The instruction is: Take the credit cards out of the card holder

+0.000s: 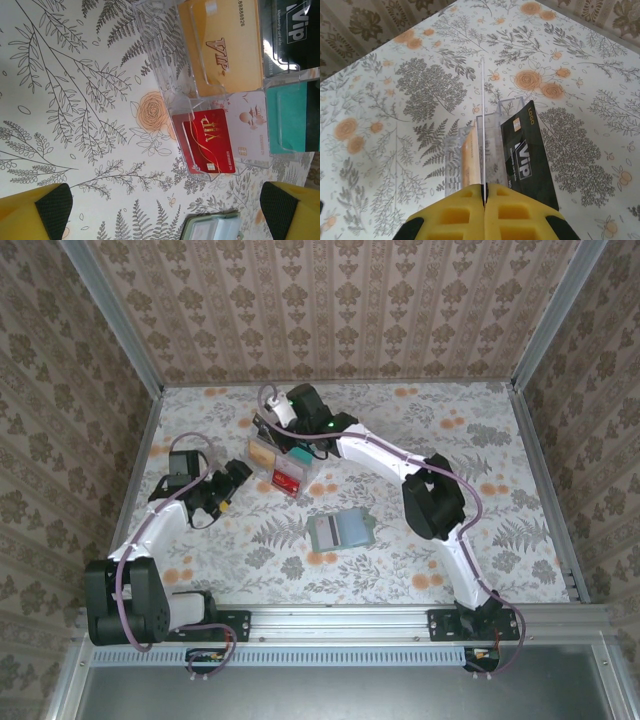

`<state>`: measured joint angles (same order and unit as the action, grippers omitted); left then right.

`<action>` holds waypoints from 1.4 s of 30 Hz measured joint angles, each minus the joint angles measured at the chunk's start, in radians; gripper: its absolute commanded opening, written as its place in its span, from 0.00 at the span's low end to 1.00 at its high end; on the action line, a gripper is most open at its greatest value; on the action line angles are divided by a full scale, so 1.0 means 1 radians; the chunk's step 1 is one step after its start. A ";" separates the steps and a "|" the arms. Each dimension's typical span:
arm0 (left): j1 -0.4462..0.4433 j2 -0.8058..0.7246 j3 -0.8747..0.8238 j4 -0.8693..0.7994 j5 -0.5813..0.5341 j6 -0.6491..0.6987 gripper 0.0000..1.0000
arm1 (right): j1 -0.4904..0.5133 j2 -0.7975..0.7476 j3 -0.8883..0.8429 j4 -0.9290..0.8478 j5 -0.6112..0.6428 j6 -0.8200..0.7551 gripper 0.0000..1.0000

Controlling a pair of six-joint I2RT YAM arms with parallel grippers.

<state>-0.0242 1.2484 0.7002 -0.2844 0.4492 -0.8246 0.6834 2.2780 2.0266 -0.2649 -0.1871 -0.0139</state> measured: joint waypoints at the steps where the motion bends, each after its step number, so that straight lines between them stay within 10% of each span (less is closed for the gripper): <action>1: 0.000 0.000 0.000 -0.002 0.000 0.003 1.00 | -0.002 0.016 0.018 0.000 0.001 -0.008 0.00; 42: 0.001 0.000 0.000 -0.023 0.003 0.014 1.00 | -0.040 0.061 0.055 -0.032 0.008 -0.140 0.16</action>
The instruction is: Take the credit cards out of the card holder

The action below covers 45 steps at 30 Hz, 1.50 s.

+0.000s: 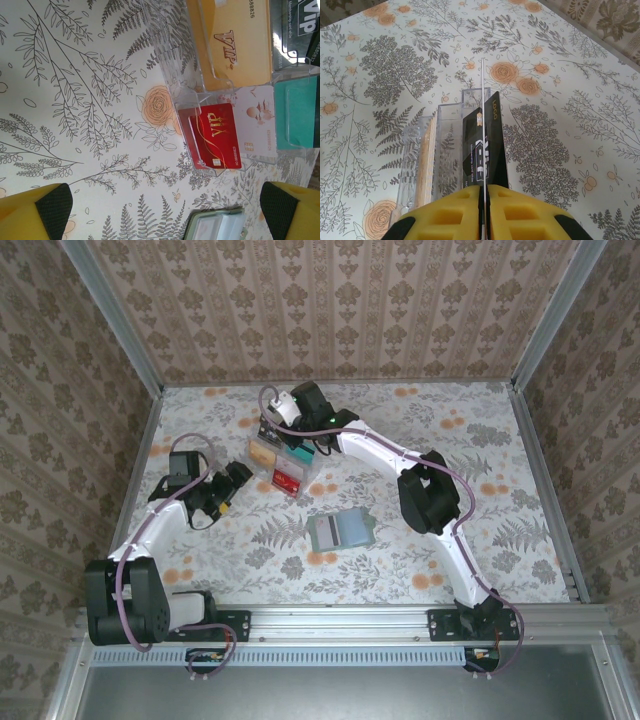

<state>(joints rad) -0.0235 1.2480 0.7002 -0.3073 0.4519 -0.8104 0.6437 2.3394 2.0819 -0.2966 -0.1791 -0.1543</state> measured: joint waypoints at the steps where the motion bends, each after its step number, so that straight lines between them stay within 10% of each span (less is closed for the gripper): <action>1: 0.000 0.000 0.000 -0.001 0.000 0.000 1.00 | 0.000 0.002 0.005 -0.002 0.001 0.000 0.17; 19: 0.000 -0.013 0.000 -0.019 0.000 0.019 1.00 | 0.000 -0.016 0.011 -0.055 0.029 0.106 0.41; 33: -0.079 -0.041 0.021 -0.086 -0.013 0.053 1.00 | 0.017 -0.672 -0.676 -0.076 0.039 0.412 0.71; 45: -0.183 0.007 0.058 -0.082 -0.068 0.055 1.00 | 0.167 -0.697 -0.986 -0.191 0.092 0.628 0.65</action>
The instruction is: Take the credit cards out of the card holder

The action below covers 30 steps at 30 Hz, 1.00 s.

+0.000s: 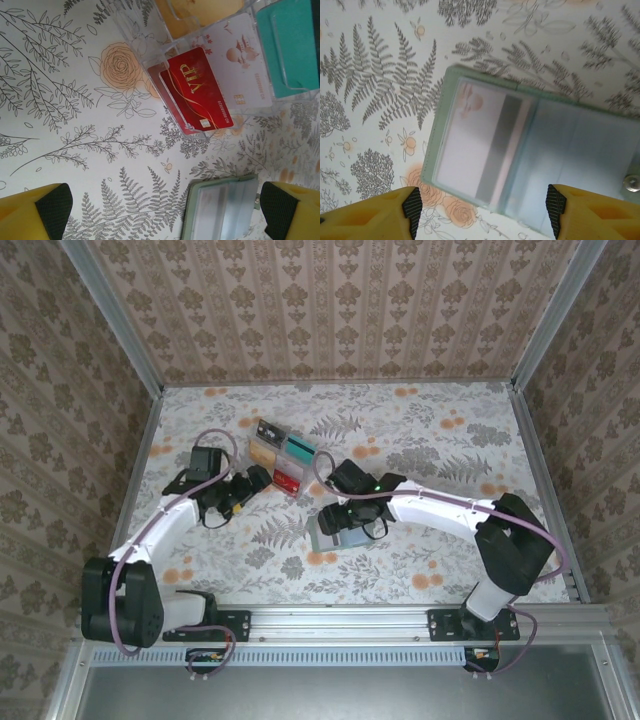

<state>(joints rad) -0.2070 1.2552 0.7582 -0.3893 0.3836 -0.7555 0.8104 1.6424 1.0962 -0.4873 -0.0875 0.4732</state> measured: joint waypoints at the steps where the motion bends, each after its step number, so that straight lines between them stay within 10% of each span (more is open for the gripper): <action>1: -0.003 0.007 0.001 0.000 -0.003 0.000 1.00 | 0.008 0.005 0.000 0.000 0.008 0.010 0.64; 30: -0.080 0.074 0.036 -0.006 -0.026 0.016 0.99 | 0.036 0.177 0.023 -0.060 0.137 0.161 0.36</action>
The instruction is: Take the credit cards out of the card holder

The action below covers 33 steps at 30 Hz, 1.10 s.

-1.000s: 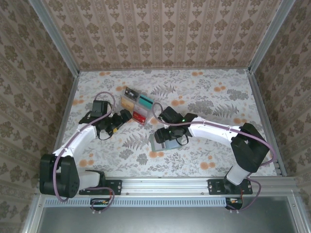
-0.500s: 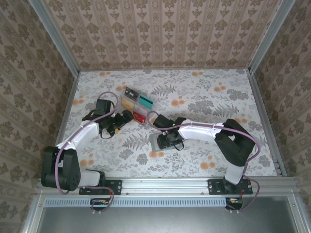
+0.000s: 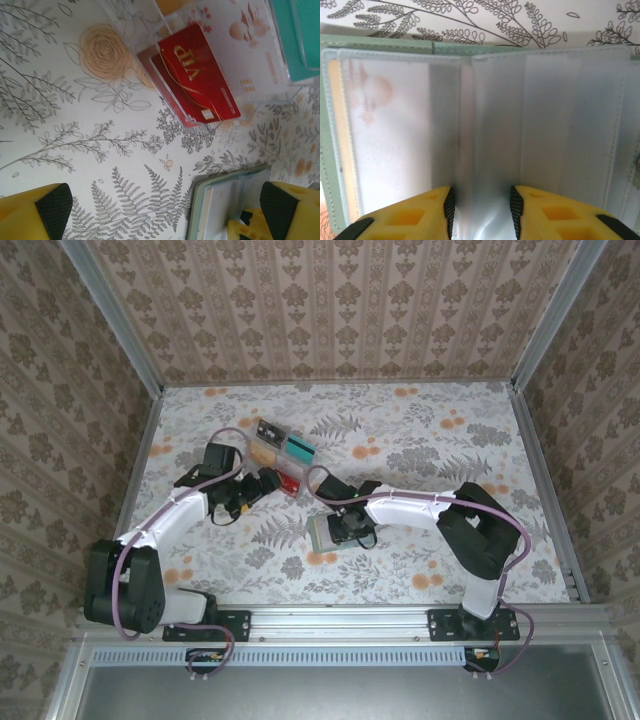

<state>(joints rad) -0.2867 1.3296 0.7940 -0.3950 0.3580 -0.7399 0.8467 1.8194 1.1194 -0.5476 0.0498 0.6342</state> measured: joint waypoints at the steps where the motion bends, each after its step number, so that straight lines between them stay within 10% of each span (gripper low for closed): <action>1: -0.014 0.000 0.000 -0.003 0.000 0.000 0.98 | -0.002 -0.001 -0.004 0.006 0.000 0.002 0.36; 21: -0.348 0.121 -0.002 0.090 0.092 -0.160 0.48 | -0.044 -0.034 -0.061 0.080 -0.065 0.032 0.26; 33: -0.394 0.273 0.034 0.132 0.118 -0.184 0.33 | -0.044 -0.033 -0.061 0.081 -0.065 0.032 0.26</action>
<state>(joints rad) -0.6811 1.6024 0.8276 -0.2634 0.4759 -0.9241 0.8024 1.7866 1.0580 -0.4664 -0.0154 0.6662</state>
